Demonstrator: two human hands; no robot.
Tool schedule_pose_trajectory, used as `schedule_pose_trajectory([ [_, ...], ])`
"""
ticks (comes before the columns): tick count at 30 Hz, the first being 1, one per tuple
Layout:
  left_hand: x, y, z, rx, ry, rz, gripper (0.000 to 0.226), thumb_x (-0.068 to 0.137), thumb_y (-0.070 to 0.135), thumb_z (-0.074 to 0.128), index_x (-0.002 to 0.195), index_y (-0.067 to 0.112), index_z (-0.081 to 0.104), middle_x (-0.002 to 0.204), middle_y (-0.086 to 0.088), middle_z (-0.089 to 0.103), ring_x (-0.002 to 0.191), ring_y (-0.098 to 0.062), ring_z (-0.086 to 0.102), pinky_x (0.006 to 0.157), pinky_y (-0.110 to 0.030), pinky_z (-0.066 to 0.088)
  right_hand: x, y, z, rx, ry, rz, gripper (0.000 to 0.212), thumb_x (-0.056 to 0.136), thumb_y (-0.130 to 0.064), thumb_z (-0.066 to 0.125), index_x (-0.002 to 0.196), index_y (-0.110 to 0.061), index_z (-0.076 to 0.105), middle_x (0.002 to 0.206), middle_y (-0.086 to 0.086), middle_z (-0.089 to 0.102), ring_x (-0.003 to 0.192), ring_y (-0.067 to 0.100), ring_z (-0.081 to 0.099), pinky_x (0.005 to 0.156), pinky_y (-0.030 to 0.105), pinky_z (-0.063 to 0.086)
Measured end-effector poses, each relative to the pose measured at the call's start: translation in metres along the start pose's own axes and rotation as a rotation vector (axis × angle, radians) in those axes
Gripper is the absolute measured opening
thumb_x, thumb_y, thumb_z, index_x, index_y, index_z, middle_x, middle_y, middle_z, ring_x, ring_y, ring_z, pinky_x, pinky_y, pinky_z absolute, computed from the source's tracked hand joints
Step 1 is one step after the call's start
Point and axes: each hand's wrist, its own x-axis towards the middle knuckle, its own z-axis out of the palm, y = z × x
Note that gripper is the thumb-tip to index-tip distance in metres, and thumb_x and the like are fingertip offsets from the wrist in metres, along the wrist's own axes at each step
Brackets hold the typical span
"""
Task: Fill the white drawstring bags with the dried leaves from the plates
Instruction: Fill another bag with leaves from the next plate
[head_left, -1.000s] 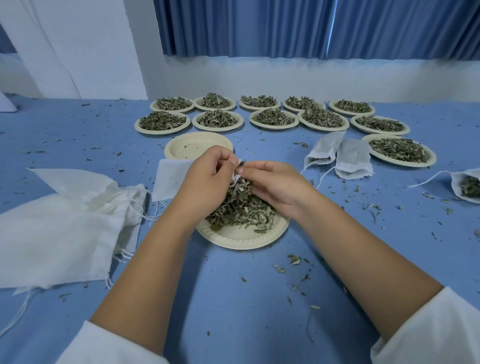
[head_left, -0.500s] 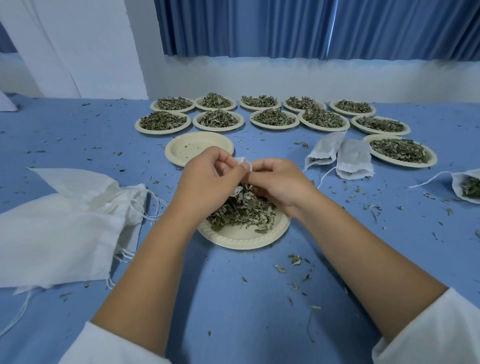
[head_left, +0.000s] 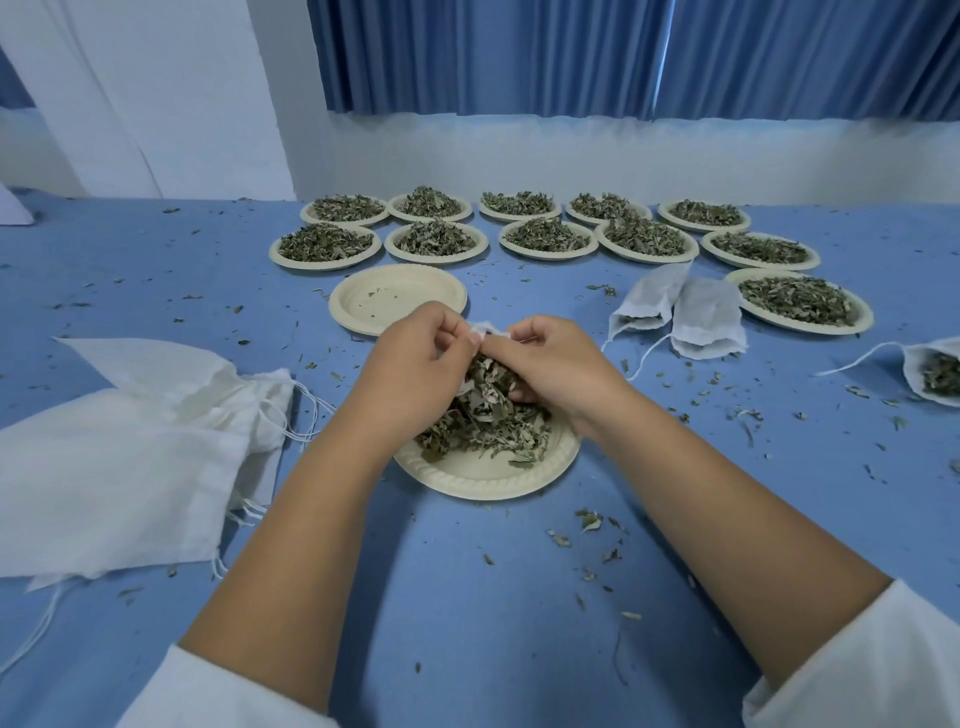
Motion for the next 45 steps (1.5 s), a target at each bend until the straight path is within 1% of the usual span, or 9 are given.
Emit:
schedule_pose_trajectory([
  [5,0.001,-0.002,-0.002,0.017,0.122,-0.022,0.016,0.098,0.029,0.052,0.082,0.03,0.051,0.078,0.011,0.059,0.063,-0.001,0.052,0.052,-0.005,0.035,-0.004,-0.011,-0.005,0.043,-0.16,0.137,0.048,0.079,-0.054,0.073,0.097,-0.011,0.061,0.103,0.012,0.064,0.064,0.012,0.071,0.068,0.032,0.061],
  [8,0.001,-0.003,-0.002,0.069,0.166,-0.026,0.01,0.098,0.03,0.053,0.088,0.025,0.053,0.08,0.013,0.057,0.065,-0.001,0.052,0.052,-0.011,0.034,-0.007,-0.017,-0.006,0.061,-0.162,0.16,0.038,0.081,-0.044,0.075,0.093,-0.012,0.057,0.094,0.007,0.059,0.055,0.012,0.068,0.073,0.035,0.062],
  [15,0.001,-0.003,-0.003,0.065,0.171,-0.021,0.008,0.096,0.031,0.056,0.09,0.026,0.056,0.08,0.013,0.059,0.06,0.0,0.052,0.054,-0.02,0.035,-0.018,-0.024,-0.008,0.185,-0.084,0.039,0.011,0.083,-0.003,0.074,0.085,-0.003,0.062,0.083,0.008,0.065,0.053,0.01,0.068,0.052,0.015,0.053],
  [23,0.0,0.0,-0.002,0.022,0.108,0.008,0.012,0.095,0.032,0.059,0.084,0.034,0.056,0.073,0.012,0.062,0.051,0.01,0.053,0.049,-0.006,0.037,-0.017,-0.021,-0.004,0.273,-0.035,-0.091,0.006,0.084,-0.012,0.075,0.079,-0.01,0.073,0.075,0.002,0.074,0.073,0.015,0.074,0.065,0.022,0.058],
  [27,0.001,0.001,-0.004,-0.032,0.131,-0.014,0.015,0.095,0.032,0.06,0.08,0.033,0.059,0.072,0.009,0.064,0.054,0.005,0.055,0.054,-0.01,0.041,-0.015,-0.017,-0.002,0.051,-0.038,-0.193,0.015,0.087,-0.012,0.067,0.085,-0.022,0.077,0.079,-0.004,0.076,0.078,0.013,0.074,0.079,0.027,0.059],
  [34,-0.001,0.004,-0.002,-0.09,0.033,-0.018,0.008,0.095,0.02,0.058,0.09,0.019,0.065,0.076,0.001,0.067,0.071,-0.017,0.063,0.073,-0.039,0.055,-0.02,-0.013,0.002,-0.311,-0.153,-0.299,0.029,0.088,-0.004,0.054,0.089,-0.02,0.079,0.071,0.011,0.071,0.053,0.006,0.046,0.051,0.021,0.038],
  [40,0.002,-0.003,-0.003,-0.036,0.087,-0.032,0.015,0.097,0.025,0.055,0.082,0.029,0.059,0.07,0.011,0.067,0.065,0.002,0.059,0.054,-0.007,0.04,-0.018,-0.014,0.0,-0.265,-0.1,-0.293,0.031,0.091,-0.006,0.055,0.101,-0.025,0.077,0.056,-0.018,0.066,0.047,0.004,0.046,0.048,0.019,0.038],
  [42,0.002,-0.004,-0.004,-0.035,0.119,-0.054,0.018,0.097,0.025,0.054,0.08,0.03,0.056,0.063,0.021,0.065,0.061,0.007,0.056,0.051,-0.008,0.037,-0.016,-0.015,-0.003,-0.237,-0.084,-0.3,0.026,0.092,-0.006,0.055,0.1,-0.019,0.077,0.044,-0.027,0.053,0.038,-0.001,0.043,0.043,0.008,0.03],
  [45,0.004,-0.005,-0.006,-0.032,0.152,-0.075,0.018,0.097,0.022,0.053,0.08,0.029,0.056,0.059,0.029,0.061,0.056,0.009,0.054,0.051,-0.01,0.037,-0.017,-0.017,-0.007,-0.224,-0.058,-0.314,0.017,0.089,-0.009,0.062,0.091,-0.02,0.076,0.057,-0.027,0.061,0.049,-0.012,0.052,0.051,0.004,0.037],
])
